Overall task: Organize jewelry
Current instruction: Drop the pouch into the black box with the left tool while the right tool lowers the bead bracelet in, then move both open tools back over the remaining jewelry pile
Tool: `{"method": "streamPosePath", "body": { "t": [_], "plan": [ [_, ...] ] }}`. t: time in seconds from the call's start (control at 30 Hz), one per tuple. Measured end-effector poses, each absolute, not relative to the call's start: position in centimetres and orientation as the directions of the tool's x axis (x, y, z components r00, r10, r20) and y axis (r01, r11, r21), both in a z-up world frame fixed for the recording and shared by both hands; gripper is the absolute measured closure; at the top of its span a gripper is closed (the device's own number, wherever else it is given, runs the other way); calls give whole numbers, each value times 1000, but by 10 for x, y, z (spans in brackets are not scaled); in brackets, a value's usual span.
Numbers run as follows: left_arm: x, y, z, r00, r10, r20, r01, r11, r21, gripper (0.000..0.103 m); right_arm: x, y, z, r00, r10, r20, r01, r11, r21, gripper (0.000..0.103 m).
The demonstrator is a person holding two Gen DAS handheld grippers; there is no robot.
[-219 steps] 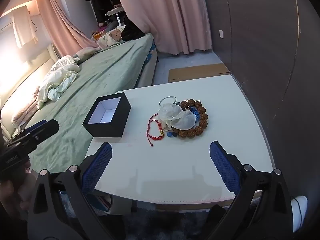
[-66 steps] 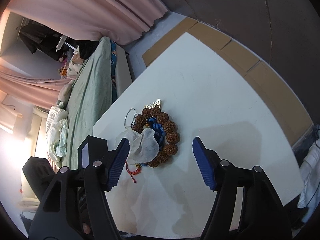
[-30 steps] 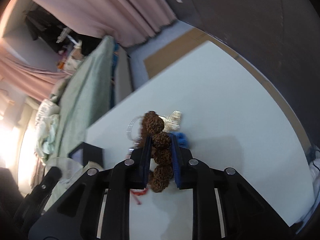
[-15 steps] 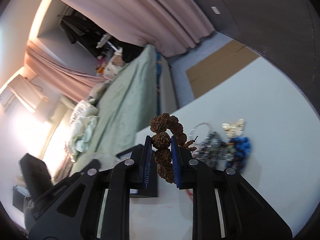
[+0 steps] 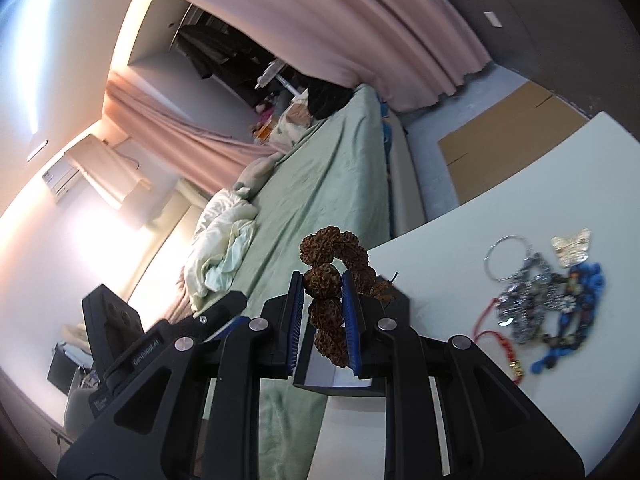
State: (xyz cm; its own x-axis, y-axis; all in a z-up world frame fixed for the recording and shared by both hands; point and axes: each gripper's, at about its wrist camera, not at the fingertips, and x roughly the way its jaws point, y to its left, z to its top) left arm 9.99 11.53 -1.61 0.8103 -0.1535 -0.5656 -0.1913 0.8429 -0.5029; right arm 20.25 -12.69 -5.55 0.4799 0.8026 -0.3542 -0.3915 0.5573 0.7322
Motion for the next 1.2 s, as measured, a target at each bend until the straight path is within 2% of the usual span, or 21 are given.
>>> {"method": "streamPosePath", "body": {
  "t": [0.17, 0.33, 0.4, 0.47, 0.53, 0.9, 1.03, 1.2],
  "plan": [
    [96, 125, -12, 815, -147, -560, -202, 835, -512, 36, 203, -105, -62, 461, 799, -385, -413, 578, 704, 83],
    [92, 130, -11, 814, -150, -561, -205, 830, -519, 35, 198, -72, -67, 472, 739, -481, -455, 672, 585, 82],
    [91, 131, -11, 814, -148, -561, -207, 830, -518, 34, 197, -54, -71, 402, 775, -487, -491, 632, 600, 73],
    [91, 133, -12, 814, -146, -562, -212, 827, -521, 33, 192, -49, -74, 388, 787, -480, -507, 617, 601, 56],
    [91, 136, -12, 814, -145, -563, -217, 822, -527, 33, 191, -50, -74, 404, 780, -477, -503, 625, 596, 51],
    [95, 125, -12, 806, -173, -566, -193, 827, -528, 29, 203, -121, -75, 520, 703, -485, -336, 690, 641, 51],
    [99, 112, -14, 799, -190, -570, -171, 837, -519, 28, 203, -148, -73, 562, 659, -500, -279, 720, 635, 42],
    [107, 87, -18, 785, -218, -580, -135, 854, -503, 28, 204, -175, -73, 579, 617, -533, -224, 748, 624, 40]
  ]
}}
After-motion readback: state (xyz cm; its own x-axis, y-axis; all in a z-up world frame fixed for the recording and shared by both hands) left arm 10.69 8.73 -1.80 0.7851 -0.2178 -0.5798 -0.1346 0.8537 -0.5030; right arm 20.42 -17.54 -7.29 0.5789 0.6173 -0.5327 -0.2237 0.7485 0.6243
